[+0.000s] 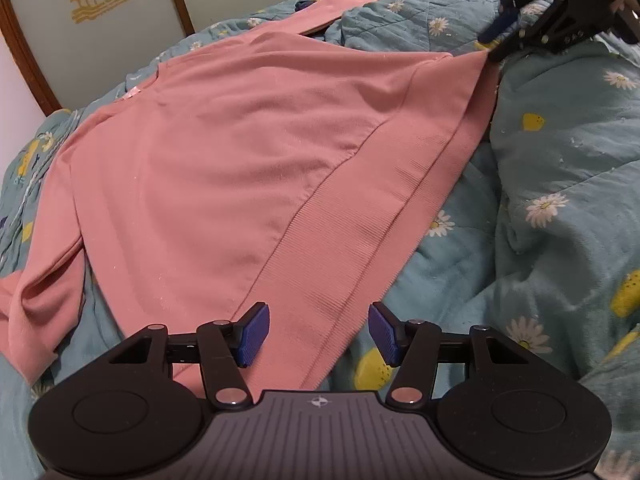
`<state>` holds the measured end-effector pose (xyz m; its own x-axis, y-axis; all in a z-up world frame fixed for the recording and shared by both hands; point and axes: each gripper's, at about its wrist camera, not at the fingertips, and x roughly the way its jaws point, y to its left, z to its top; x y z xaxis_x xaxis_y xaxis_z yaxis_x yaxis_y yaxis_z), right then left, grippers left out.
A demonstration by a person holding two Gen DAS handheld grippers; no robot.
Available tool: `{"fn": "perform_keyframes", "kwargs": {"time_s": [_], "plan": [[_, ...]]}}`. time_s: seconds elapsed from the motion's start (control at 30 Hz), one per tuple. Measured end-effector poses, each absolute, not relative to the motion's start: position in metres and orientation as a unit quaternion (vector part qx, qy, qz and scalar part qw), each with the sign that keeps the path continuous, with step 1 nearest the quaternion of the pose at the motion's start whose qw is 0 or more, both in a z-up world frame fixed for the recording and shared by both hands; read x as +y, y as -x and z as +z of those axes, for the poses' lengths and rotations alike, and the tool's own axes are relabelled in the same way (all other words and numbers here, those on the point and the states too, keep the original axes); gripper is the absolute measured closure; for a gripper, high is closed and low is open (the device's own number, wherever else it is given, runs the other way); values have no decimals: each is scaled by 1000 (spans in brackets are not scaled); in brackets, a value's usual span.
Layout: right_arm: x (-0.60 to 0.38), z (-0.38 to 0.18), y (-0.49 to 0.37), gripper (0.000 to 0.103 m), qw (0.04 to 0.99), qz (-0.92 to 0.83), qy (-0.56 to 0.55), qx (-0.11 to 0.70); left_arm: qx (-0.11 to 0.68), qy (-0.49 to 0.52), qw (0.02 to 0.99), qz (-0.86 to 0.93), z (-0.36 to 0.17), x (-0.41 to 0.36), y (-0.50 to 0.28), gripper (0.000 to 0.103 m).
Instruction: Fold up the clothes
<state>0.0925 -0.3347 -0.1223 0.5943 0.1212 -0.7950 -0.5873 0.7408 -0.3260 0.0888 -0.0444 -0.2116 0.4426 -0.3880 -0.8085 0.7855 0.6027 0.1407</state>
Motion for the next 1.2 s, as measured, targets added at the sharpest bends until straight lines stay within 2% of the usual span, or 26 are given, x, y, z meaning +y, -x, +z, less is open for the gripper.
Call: {"fn": "perform_keyframes", "kwargs": {"time_s": [0.13,0.23,0.47,0.73,0.8,0.83,0.87,1.2], "plan": [[-301,-122,-85,78,827,276,365,326,334,-289,818,-369,-214,-51,-81,49],[-266,-143,-81,79,777,318,452,300,308,-310,817,-377,-218,-56,-74,49],[-219,-200,-89,81,674,380,553,309,307,-334,803,-386,-233,-62,-77,51],[-208,-224,-97,81,643,375,599,296,318,-311,807,-388,-236,-59,-87,51],[-207,-223,-98,84,656,361,599,284,319,-305,808,-390,-236,-58,-89,51],[-207,-223,-98,97,663,354,599,278,318,-306,808,-390,-236,-59,-88,51],[-207,-220,-100,101,674,347,592,274,316,-310,807,-392,-236,-60,-87,51],[-225,-166,-125,101,783,346,400,327,288,-346,798,-401,-240,-70,-73,51]]}}
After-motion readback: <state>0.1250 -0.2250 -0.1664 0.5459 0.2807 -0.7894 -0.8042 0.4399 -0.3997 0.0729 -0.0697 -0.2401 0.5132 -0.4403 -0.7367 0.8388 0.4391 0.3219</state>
